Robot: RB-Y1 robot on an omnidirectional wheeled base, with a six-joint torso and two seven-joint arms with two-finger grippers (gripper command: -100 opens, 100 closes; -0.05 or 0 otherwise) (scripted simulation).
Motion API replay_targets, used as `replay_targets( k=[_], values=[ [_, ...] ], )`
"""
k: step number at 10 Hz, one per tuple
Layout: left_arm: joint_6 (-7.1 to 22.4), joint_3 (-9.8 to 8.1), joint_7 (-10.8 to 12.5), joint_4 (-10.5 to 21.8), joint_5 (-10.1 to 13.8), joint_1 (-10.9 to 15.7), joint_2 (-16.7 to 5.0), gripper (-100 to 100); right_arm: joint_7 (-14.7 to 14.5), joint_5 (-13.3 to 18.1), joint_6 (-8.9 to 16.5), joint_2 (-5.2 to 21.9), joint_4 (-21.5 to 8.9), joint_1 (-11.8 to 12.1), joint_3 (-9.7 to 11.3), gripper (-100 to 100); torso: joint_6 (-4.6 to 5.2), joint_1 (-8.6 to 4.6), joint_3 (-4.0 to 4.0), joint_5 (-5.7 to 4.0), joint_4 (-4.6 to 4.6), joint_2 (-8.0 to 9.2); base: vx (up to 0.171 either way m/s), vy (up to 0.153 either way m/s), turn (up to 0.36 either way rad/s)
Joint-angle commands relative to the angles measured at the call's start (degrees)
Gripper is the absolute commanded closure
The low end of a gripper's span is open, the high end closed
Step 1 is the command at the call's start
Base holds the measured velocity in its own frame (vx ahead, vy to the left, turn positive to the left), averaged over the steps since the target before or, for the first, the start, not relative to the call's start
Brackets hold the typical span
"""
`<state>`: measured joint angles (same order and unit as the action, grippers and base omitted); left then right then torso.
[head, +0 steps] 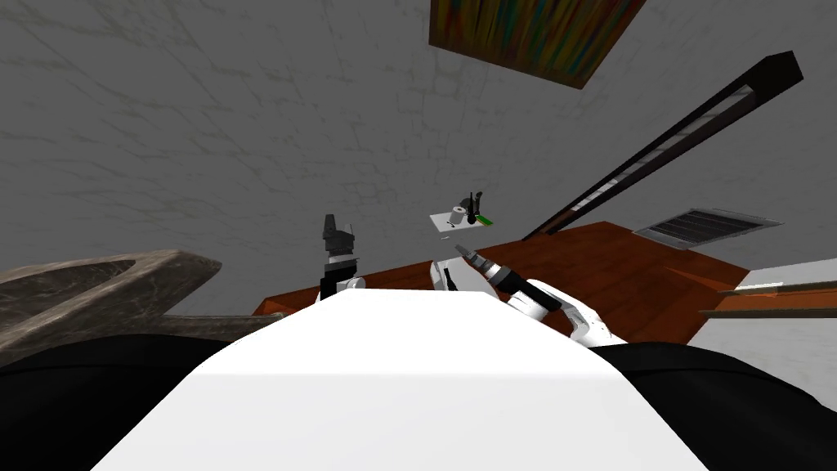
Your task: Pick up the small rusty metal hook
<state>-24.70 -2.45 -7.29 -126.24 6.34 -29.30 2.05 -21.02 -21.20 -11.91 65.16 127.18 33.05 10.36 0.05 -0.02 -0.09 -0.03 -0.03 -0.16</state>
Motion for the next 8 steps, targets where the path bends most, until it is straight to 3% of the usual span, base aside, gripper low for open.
replay_targets(
  k=[1, 3, 4, 6, 7, 8],
  values=[
    [0.00, 0.00, 0.00, 0.00, 0.00, 0.00, 0.00, 0, -0.85, -1.86, -0.22, 2.86, 0.68, 1.50, 1.52, -100, 0.00, 0.00, 0.00, 0.00, 0.00, 0.00, 0.019, -0.002, 0.190],
    [0.00, 0.00, 0.00, 0.00, 0.00, 0.00, 0.00, 0, -0.85, -1.86, -0.22, 5.87, 0.68, 1.50, 1.52, -100, -0.01, 0.00, -0.03, 0.00, -0.01, -0.05, 0.017, -0.007, 0.055],
    [0.00, 0.00, 0.00, 0.00, 0.00, 0.00, 0.00, 0, -1.63, -3.57, -0.45, 7.59, 1.39, 2.97, 3.10, -100, 0.00, 0.00, -0.01, 0.00, 0.00, -0.02, 0.027, 0.000, 0.187],
    [0.00, 0.00, 0.00, 0.00, 0.00, 0.00, 0.00, 0, -1.63, -3.57, -0.45, 11.32, 1.39, 2.97, 3.10, -100, -0.01, 0.01, -0.05, 0.00, -0.02, -0.08, 0.023, -0.008, 0.056],
    [0.00, 0.00, 0.00, 0.00, 0.00, 0.00, 0.00, 0, -2.28, -5.25, -0.72, 13.01, 2.04, 4.38, 4.77, -100, 0.01, 0.01, -0.03, 0.00, -0.01, -0.04, 0.033, 0.002, 0.150],
    [0.00, 0.00, 0.00, 0.00, 0.00, 0.00, 0.00, 0, -2.28, -5.25, -0.72, 14.77, 2.04, 4.38, 4.77, -100, -0.03, 0.04, -0.05, 0.01, -0.02, -0.08, 0.035, -0.002, 0.125]
  ],
)
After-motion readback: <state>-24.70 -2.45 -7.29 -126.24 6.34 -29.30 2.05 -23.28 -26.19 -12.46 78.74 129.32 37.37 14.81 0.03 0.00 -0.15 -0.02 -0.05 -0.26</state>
